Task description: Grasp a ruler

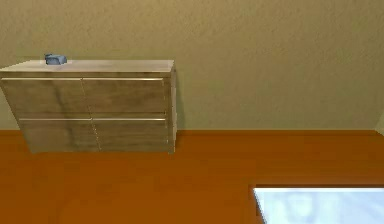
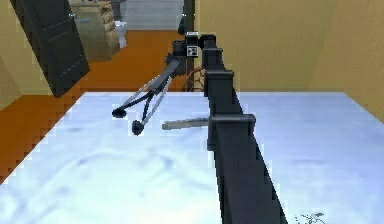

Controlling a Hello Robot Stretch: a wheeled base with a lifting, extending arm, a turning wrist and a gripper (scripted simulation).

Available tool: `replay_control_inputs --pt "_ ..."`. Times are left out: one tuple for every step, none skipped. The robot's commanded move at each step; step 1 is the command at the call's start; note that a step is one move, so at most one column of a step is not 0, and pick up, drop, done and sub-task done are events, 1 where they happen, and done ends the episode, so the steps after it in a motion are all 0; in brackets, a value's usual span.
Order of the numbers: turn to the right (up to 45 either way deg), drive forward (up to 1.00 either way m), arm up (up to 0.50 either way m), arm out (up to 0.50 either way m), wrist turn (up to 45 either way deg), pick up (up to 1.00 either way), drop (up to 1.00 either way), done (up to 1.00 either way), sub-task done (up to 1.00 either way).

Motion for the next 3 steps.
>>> replay_control_inputs --pt "0.0 0.00 0.00 0.00 45.0 0.00 0.00 0.00 0.00" --pt "0.0 0.00 0.00 0.00 45.0 0.00 0.00 0.00 0.00" --pt "0.0 0.00 0.00 0.00 9.0 0.00 0.00 0.00 0.00"
